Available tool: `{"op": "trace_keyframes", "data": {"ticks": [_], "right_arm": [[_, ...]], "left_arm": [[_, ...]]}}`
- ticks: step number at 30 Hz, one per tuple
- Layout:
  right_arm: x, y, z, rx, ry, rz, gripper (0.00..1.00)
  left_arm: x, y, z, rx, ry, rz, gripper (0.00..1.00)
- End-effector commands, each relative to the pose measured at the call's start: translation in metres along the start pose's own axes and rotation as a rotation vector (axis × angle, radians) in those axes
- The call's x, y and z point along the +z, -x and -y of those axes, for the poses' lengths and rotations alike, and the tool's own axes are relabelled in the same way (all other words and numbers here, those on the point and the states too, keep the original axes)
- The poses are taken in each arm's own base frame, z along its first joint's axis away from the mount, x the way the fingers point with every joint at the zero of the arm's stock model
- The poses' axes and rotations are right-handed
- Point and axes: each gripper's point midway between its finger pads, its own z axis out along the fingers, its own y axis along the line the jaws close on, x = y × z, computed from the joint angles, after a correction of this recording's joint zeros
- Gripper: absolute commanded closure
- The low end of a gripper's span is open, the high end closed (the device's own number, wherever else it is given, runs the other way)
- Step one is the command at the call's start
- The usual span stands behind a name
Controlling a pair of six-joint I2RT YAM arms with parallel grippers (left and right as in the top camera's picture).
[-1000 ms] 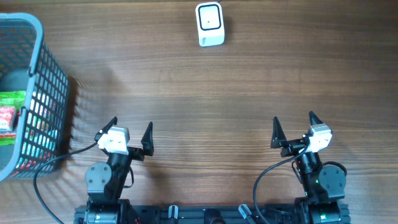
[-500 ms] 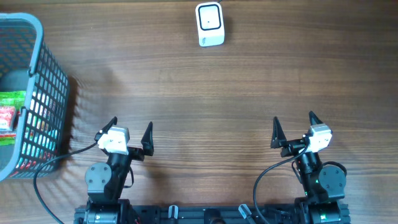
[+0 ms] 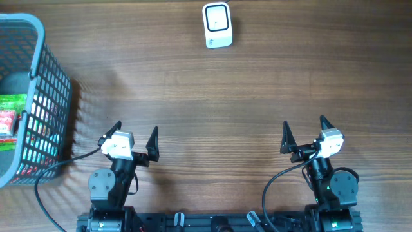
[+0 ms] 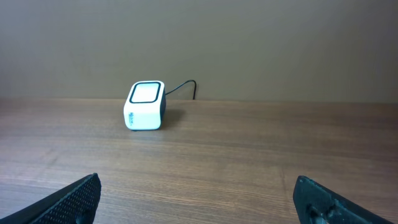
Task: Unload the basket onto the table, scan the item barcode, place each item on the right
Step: 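Move the left gripper over the grey basket toward the items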
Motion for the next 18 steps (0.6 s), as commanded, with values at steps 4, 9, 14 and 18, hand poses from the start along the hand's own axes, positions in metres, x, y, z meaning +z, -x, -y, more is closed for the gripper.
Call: {"op": "trace_keyframes", "data": {"ticks": [4, 9, 14, 18], "right_arm": [[0.0, -0.001, -0.001, 0.002, 0.006, -0.003, 0.0], [0.0, -0.001, -0.001, 0.002, 0.006, -0.003, 0.0], [0.0, -0.001, -0.001, 0.002, 0.006, -0.003, 0.0], [0.0, -0.001, -0.001, 0.003, 0.006, -0.003, 0.0]], "left_arm": [[-0.006, 0.032, 0.005, -0.159, -0.017, 0.062, 0.0], [-0.063, 0.092, 0.026, -0.299, -0.031, -0.106, 0.0], [-0.093, 0.159, 0.035, -0.357, 0.016, -0.312, 0.0], [-0.073, 0.198, 0.03, -0.354, 0.076, -0.495, 0.0]]}}
